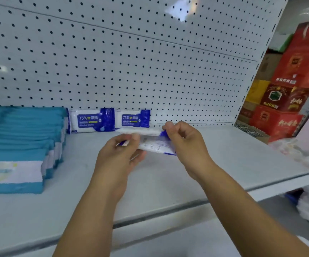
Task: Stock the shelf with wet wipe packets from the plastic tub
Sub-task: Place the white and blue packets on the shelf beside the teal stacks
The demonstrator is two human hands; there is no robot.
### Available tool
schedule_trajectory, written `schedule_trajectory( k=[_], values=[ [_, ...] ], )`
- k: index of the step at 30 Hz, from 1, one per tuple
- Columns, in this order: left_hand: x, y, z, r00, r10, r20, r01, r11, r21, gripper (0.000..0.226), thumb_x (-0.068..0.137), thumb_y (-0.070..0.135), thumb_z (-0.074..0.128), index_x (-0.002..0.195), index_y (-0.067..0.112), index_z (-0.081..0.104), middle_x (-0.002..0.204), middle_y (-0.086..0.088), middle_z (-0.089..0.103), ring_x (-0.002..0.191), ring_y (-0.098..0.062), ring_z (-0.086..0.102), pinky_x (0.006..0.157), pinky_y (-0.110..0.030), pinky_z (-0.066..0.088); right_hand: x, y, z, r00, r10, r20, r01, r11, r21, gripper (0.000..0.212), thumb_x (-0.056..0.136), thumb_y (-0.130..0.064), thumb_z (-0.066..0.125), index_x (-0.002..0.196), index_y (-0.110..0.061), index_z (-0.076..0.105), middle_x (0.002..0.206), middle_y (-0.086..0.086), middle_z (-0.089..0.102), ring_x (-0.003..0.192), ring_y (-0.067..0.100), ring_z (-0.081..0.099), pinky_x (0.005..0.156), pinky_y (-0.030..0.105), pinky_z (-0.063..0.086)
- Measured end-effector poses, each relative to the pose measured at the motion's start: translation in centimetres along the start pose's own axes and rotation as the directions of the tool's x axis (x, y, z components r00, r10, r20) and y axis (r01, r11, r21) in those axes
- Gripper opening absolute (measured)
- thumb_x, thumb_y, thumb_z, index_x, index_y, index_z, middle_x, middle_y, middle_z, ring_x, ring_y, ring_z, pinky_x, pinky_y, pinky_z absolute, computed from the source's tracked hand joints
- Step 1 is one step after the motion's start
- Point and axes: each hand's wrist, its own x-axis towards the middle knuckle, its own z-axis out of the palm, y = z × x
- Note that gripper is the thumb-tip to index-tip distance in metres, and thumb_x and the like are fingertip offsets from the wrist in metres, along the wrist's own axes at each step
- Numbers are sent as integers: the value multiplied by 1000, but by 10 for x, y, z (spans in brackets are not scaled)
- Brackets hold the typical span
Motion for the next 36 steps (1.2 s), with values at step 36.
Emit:
schedule_trajectory(
  k=[36],
  values=[
    [38, 10, -56, 868, 433, -244, -116, 654, 748, 22, 81, 43, 81, 85, 25, 70, 77, 5, 68, 68, -15, 65, 62, -28, 49, 97, 72, 66, 969, 189, 158, -228, 933, 280, 18, 91, -5, 70, 107, -12, 69, 102, 9, 77, 92, 25, 74, 81, 38, 60]
  ],
)
